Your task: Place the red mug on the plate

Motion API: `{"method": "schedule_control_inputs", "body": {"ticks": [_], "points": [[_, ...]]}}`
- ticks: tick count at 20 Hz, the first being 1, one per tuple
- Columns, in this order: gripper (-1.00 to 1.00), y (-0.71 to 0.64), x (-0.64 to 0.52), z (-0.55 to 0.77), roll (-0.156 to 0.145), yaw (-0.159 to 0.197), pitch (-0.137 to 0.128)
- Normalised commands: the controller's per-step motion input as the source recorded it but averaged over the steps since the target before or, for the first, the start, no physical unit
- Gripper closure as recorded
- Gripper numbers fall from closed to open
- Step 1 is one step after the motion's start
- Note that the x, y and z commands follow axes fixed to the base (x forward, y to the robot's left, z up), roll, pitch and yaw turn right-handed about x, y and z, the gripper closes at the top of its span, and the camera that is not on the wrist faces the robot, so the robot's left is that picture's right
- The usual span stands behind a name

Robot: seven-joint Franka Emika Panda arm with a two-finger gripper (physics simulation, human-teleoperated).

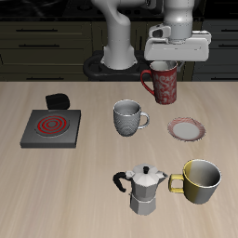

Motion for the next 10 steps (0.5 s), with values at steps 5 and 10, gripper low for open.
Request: {"method": "schedule_control_inputs", "body": {"ticks": [5,10], "points": [[1.00,0.13,0.04,-0.08,-0.008,0.014,-0.010],[1.00,0.23,0.09,-0.14,-0.013,0.018,-0.021]]}}
